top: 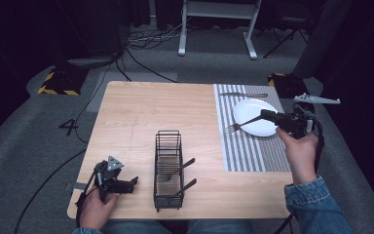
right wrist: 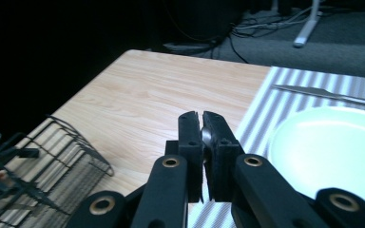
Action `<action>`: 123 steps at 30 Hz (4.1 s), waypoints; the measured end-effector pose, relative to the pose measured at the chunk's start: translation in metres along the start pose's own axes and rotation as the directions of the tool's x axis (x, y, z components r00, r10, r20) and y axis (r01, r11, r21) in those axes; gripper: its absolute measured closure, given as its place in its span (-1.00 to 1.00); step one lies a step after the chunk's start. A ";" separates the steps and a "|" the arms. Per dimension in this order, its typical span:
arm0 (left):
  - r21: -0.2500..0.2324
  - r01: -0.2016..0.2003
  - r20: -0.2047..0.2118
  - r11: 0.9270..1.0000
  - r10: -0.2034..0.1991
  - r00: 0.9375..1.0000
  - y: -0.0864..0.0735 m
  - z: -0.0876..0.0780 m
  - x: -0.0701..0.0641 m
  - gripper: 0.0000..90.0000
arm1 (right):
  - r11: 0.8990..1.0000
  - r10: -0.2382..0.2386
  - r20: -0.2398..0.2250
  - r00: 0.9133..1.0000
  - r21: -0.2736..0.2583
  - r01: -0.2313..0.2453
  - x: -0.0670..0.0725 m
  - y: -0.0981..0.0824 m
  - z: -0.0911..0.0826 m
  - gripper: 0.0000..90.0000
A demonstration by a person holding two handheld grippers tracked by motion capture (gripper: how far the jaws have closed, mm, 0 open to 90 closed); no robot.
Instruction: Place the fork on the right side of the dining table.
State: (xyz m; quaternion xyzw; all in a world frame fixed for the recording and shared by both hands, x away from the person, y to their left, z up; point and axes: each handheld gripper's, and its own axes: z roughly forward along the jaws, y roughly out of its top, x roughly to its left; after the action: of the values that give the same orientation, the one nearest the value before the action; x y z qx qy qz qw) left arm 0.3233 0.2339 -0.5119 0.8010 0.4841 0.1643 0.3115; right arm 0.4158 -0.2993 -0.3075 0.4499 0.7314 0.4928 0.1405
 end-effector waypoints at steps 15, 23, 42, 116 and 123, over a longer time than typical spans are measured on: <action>0.000 0.000 0.000 1.000 0.000 1.000 0.000 0.000 0.000 -1.00 | 0.995 0.059 0.101 0.993 0.069 -0.066 -0.039 -0.022 0.012 0.92; -0.002 0.000 -0.001 1.000 0.000 1.000 0.000 0.000 0.000 -1.00 | 0.990 0.083 0.134 0.988 0.101 -0.097 -0.052 -0.033 0.022 0.92; -0.002 0.000 0.000 1.000 0.000 1.000 0.000 0.000 0.000 -1.00 | 0.983 0.116 0.119 0.986 0.129 -0.131 -0.058 -0.041 0.032 0.92; -0.003 0.001 -0.001 1.000 -0.001 1.000 0.000 0.000 0.000 -1.00 | 0.887 0.346 0.275 0.897 0.217 -0.409 -0.148 -0.129 0.028 0.12; 0.001 0.000 0.000 1.000 0.000 1.000 0.000 0.000 0.000 -1.00 | 0.890 0.341 0.287 0.895 0.207 -0.406 -0.149 -0.132 0.024 0.12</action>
State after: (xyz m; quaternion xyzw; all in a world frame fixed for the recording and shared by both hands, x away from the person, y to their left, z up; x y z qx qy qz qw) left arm 0.3232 0.2339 -0.5118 0.8012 0.4842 0.1640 0.3112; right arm 0.4458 -0.4181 -0.4658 0.6544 0.6662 0.3508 0.0702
